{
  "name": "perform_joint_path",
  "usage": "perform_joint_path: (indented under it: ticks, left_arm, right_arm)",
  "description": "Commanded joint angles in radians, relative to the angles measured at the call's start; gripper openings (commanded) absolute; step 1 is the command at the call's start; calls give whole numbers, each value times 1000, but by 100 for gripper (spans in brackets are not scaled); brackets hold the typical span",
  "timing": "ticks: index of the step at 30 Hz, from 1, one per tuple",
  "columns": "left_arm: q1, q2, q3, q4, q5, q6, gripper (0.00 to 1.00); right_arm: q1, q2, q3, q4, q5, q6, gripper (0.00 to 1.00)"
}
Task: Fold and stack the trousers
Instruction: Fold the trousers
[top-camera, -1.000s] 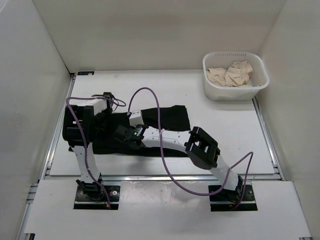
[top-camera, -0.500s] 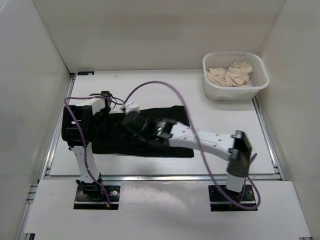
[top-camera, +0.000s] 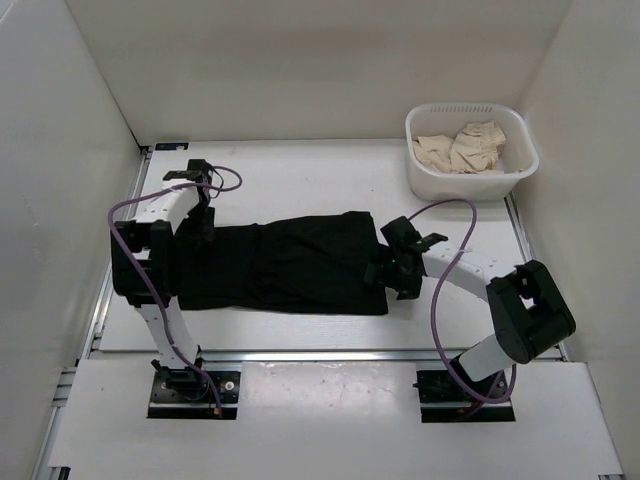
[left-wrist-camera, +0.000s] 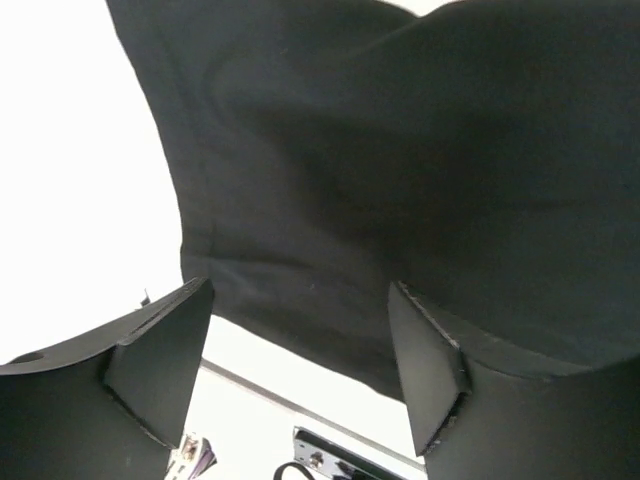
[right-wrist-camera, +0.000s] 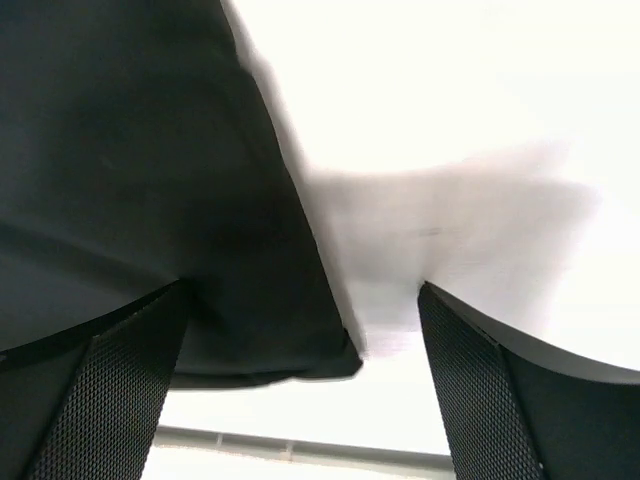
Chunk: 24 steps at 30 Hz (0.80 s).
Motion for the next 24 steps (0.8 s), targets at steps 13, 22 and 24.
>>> perform_joint_path:
  ticks: [13, 22, 24]
  left_arm:
    - [212, -106, -141, 4, 11, -10, 85]
    - [36, -54, -58, -52, 202, -10, 85]
    - [-33, -25, -38, -52, 218, -10, 85]
  right_arm:
    - [-117, 74, -143, 296, -250, 76, 0]
    - [-306, -200, 166, -228, 60, -148, 0]
    - [-265, -200, 264, -364, 114, -187, 0]
